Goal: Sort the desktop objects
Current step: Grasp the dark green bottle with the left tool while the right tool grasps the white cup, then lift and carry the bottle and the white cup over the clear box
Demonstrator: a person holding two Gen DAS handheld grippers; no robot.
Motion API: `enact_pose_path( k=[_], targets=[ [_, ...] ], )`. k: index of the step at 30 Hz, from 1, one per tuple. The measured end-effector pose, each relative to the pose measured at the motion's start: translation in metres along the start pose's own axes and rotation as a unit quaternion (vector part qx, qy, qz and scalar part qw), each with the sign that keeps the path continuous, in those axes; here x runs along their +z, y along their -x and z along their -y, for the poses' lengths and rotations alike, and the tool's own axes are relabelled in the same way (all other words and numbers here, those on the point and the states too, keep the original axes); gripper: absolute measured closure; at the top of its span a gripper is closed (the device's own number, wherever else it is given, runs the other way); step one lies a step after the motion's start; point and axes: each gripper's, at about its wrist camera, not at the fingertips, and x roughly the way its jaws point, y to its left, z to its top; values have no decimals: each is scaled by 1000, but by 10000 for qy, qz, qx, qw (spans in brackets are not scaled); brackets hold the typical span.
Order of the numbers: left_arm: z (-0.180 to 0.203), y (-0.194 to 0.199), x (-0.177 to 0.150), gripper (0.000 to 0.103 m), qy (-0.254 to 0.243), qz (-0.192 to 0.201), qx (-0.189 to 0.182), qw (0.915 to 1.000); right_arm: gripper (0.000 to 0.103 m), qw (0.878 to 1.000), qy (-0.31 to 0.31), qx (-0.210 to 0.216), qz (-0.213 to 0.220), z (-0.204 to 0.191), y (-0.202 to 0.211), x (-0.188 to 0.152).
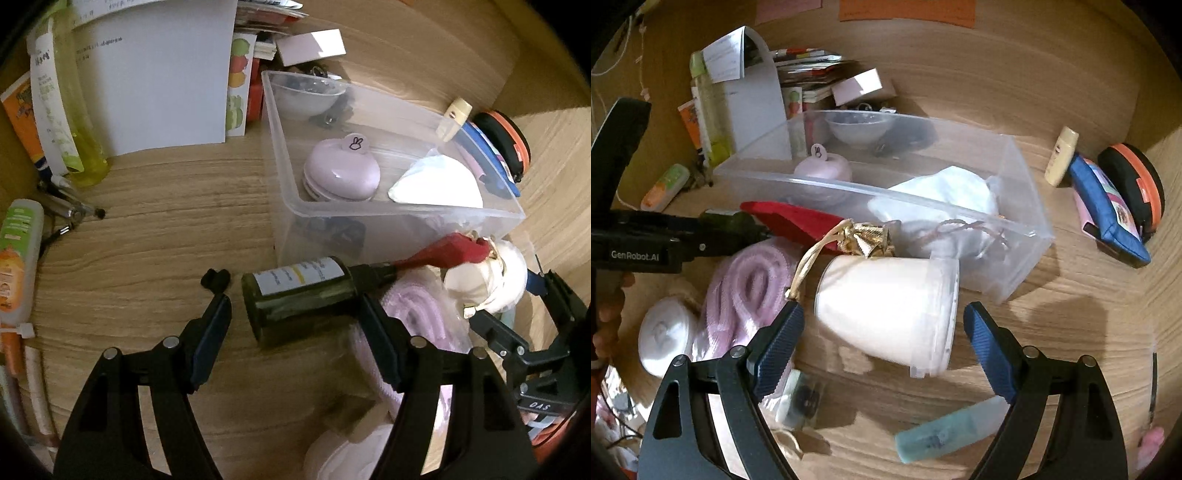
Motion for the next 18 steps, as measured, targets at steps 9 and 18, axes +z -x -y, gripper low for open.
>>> enact_pose_path(
  k=[9,18],
  targets=[
    [-2,-3,1,37,53,-48,-311,9995,37,9994,228,229,128,-1,2,2],
    [-9,10,-5,40,214,215,-181,9994,40,9971,-298,693,128,25,10,0]
  ],
)
